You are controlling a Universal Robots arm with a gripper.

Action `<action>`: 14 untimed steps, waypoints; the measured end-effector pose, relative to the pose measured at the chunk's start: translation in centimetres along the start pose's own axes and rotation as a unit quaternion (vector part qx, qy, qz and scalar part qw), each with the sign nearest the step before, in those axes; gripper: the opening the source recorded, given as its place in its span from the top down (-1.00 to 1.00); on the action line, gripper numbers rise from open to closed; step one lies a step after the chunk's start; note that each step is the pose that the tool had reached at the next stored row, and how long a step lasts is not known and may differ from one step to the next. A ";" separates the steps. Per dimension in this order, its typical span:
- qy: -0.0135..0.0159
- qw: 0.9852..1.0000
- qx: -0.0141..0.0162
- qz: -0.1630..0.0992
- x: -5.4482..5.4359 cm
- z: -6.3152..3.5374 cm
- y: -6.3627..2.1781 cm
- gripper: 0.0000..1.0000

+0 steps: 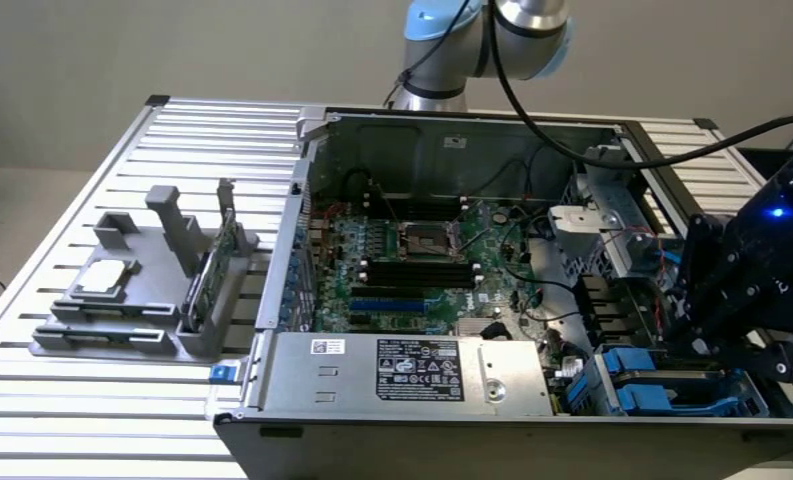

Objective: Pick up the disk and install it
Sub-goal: 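Insert the second disk wire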

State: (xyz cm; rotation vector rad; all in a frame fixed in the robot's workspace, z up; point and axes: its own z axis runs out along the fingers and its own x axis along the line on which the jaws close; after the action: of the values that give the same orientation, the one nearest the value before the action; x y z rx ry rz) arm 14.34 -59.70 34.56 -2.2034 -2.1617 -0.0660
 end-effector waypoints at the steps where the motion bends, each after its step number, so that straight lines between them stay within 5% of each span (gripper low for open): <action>1: 0.000 1.000 0.000 -0.001 0.0 0.04 0.04 0.66; 14: 0.000 1.000 0.001 -0.008 0.0 0.52 0.23 0.66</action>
State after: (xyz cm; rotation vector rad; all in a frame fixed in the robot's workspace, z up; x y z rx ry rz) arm 14.57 -59.70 34.03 -2.1867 -2.1778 -0.0652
